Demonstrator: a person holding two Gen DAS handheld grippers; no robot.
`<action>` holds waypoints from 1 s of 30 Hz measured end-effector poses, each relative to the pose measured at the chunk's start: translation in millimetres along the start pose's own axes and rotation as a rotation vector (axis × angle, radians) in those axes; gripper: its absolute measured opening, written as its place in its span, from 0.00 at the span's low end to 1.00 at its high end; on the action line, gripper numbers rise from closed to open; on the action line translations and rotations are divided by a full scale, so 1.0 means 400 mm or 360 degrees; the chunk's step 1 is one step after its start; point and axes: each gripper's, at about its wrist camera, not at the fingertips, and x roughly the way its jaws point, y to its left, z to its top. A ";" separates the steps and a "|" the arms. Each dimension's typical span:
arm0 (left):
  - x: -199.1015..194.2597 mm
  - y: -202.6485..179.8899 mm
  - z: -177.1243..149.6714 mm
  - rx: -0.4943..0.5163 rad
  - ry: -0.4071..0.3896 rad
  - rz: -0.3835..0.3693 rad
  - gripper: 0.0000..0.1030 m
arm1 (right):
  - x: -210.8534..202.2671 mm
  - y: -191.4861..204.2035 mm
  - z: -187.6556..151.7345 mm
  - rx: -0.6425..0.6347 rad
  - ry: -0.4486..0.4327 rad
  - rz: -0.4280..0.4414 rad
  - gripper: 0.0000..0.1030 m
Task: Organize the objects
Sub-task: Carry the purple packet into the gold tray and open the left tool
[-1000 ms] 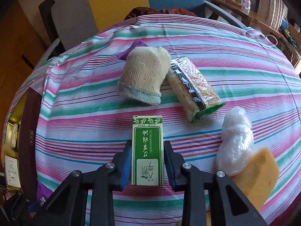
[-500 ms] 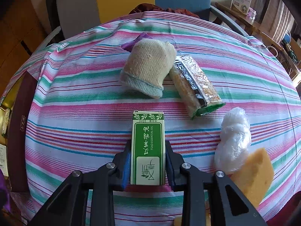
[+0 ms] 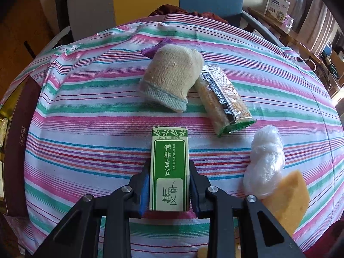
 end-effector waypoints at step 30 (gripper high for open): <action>0.131 0.124 0.086 -0.0075 0.0072 0.0243 0.54 | 0.009 0.022 0.003 -0.0055 -0.0001 -0.0005 0.30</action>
